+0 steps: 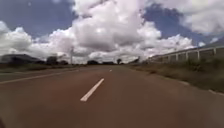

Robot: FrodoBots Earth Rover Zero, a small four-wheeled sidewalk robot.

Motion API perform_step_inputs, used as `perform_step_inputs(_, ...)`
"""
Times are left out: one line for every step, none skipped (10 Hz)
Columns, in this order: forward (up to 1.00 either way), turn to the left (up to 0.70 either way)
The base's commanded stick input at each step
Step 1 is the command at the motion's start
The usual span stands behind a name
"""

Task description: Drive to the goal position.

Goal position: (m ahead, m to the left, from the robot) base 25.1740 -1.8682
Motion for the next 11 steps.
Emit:
perform_step_inputs(1.00,0.00)
perform_step_inputs(1.00,0.00)
perform_step_inputs(1.00,0.00)
perform_step_inputs(1.00,0.00)
perform_step_inputs(1.00,0.00)
perform_step_inputs(1.00,0.00)
perform_step_inputs(1.00,0.00)
perform_step_inputs(1.00,0.00)
perform_step_inputs(1.00,0.00)
perform_step_inputs(1.00,-0.07)
perform_step_inputs(1.00,-0.14)
